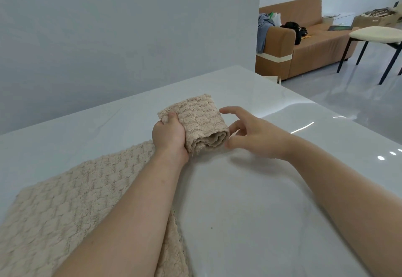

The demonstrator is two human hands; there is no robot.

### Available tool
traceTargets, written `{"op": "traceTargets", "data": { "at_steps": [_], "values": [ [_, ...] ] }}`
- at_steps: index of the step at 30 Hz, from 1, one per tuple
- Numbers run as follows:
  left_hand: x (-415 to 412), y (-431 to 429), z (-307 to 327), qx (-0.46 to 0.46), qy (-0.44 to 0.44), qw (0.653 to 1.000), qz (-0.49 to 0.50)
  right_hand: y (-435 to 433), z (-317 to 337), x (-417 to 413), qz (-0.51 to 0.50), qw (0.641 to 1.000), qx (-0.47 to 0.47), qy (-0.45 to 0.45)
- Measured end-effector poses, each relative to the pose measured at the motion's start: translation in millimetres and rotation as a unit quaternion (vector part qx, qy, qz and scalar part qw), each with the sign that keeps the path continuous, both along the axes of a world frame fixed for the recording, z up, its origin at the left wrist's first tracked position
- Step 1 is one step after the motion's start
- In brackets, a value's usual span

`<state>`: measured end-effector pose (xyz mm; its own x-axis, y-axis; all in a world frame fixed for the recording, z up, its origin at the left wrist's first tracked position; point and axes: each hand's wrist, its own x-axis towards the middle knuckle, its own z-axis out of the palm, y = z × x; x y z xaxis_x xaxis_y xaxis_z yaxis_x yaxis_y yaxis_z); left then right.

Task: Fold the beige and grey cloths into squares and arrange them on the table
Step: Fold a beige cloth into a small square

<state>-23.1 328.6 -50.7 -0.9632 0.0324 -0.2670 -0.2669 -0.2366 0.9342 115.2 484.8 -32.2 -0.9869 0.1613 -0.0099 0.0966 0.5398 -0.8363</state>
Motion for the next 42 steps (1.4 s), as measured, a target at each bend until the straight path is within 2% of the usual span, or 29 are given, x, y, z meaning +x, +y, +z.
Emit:
{"op": "traceTargets", "data": {
  "at_steps": [7,17,23,29,32,37,39,40,42],
  "values": [
    [0.8,3.0,-2.8,0.018,-0.016,1.0,-0.002,-7.5,-6.4,-5.0,-0.028,0.996,0.056,0.056],
    [5.2,4.8,-3.2,-0.016,0.0,1.0,-0.024,-16.5,-4.1,-8.7,-0.09,0.99,0.042,0.101],
    [1.3,2.0,-7.5,-0.135,0.053,0.989,0.012,-10.8,-2.9,-8.1,-0.121,0.988,0.039,0.085],
    [0.9,2.9,-10.1,-0.32,0.12,0.94,0.001,1.6,-5.7,-8.7,-0.124,0.989,0.05,0.062],
    [2.2,3.7,-8.0,-0.346,0.117,0.93,-0.028,6.0,-11.5,-7.1,-0.094,0.991,0.076,0.049],
    [10.0,1.0,-3.8,-0.335,0.125,0.932,-0.052,4.6,-11.6,-1.0,-0.082,0.992,0.078,0.056],
    [15.0,0.0,-0.6,-0.366,0.154,0.916,-0.06,3.3,-7.4,1.9,-0.094,0.992,0.066,0.051],
    [19.4,-0.4,2.8,-0.402,0.173,0.897,-0.061,2.4,-5.3,3.3,-0.095,0.993,0.063,0.043],
    [28.1,-0.9,10.1,-0.509,0.229,0.828,-0.058,3.3,-3.5,4.4,-0.102,0.988,0.114,0.026]
  ]
}}
